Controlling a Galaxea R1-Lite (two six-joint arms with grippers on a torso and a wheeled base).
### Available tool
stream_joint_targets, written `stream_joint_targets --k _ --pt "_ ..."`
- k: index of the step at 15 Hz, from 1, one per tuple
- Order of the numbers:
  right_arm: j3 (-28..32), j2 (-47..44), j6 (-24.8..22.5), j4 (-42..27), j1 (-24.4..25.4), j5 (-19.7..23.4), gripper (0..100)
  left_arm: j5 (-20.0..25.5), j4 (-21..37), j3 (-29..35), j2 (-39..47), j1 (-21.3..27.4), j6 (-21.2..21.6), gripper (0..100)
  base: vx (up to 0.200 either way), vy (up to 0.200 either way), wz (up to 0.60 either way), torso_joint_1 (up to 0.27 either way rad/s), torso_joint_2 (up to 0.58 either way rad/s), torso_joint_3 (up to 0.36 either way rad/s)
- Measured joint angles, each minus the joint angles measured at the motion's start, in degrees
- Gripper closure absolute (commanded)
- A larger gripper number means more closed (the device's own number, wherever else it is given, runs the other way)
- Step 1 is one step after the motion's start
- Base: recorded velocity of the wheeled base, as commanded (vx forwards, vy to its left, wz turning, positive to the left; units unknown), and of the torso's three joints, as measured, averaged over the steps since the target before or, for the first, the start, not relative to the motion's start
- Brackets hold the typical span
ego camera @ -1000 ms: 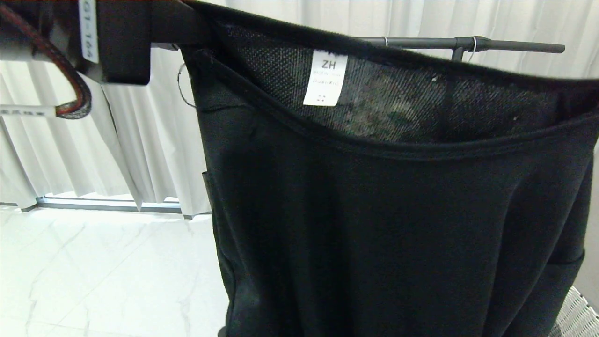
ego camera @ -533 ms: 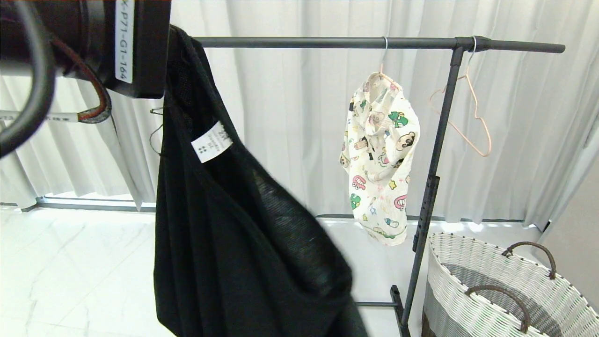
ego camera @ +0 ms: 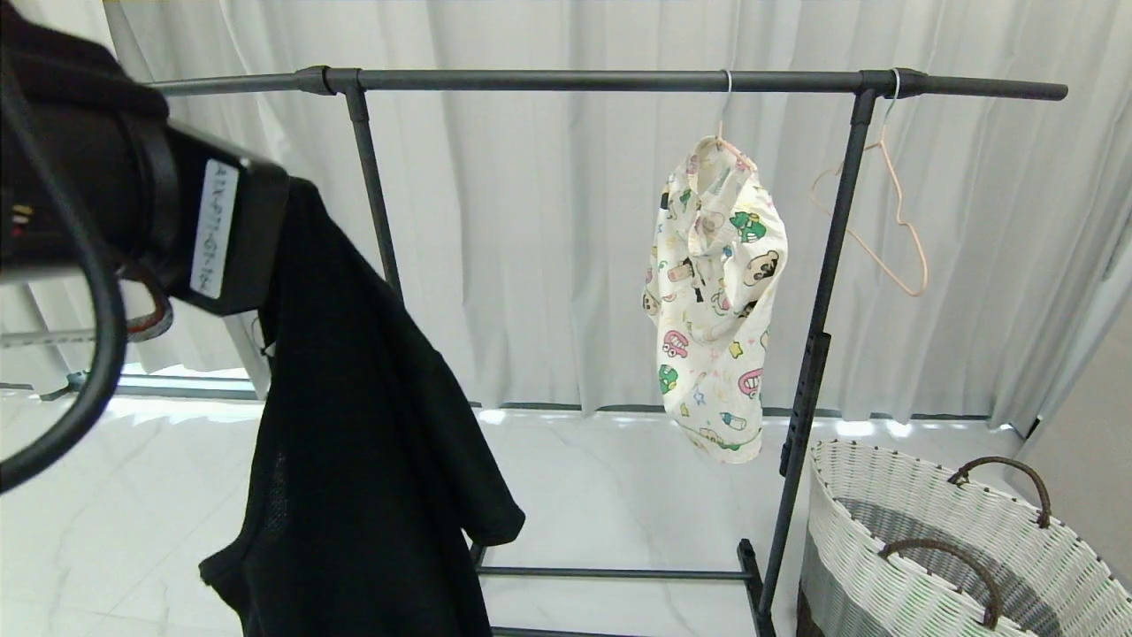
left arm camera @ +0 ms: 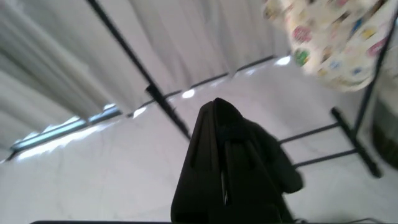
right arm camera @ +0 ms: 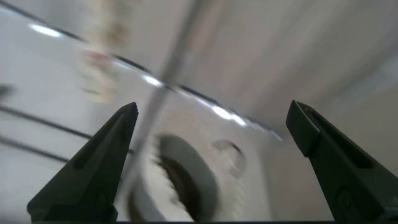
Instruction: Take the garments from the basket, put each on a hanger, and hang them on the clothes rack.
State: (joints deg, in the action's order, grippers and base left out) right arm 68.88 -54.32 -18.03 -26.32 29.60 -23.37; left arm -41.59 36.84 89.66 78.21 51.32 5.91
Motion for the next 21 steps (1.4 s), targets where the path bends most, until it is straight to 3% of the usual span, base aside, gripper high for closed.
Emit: stream_joint_targets --k 3,5,8,10,11,21 --pt "-9.98 -0.30 -4.46 12.09 -16.90 -1.04 0 -0.22 0.00 -4.88 -4.12 -1.83 0.18 100 0.000 0.000 0.00 0.000 0.00 0.000" --pt "-17.26 -0.72 -5.51 20.05 -21.36 -1.21 0 -0.22 -0.02 -5.88 -5.23 -2.13 0.18 100 0.000 0.000 0.00 0.000 0.00 0.000" --pt "-23.13 -1.11 -4.55 23.39 -23.26 3.56 0 -0.22 -0.04 -6.91 -5.95 -2.27 0.16 100 0.000 0.000 0.00 0.000 0.00 0.000" --pt "-23.78 -1.18 0.79 23.75 -23.49 14.15 0 -0.20 -0.02 -7.08 -6.22 -2.27 0.16 100 0.000 0.000 0.00 0.000 0.00 0.000" --pt "-23.82 -1.24 2.90 23.72 -23.52 15.54 0 -0.20 -0.02 -7.17 -6.30 -2.32 0.16 100 0.000 0.000 0.00 0.000 0.00 0.000" --pt "-24.56 -2.29 4.44 22.41 -23.65 15.43 0 -0.17 -0.04 -7.17 -6.45 -2.27 0.22 100 0.000 0.000 0.00 0.090 -0.25 -0.162"
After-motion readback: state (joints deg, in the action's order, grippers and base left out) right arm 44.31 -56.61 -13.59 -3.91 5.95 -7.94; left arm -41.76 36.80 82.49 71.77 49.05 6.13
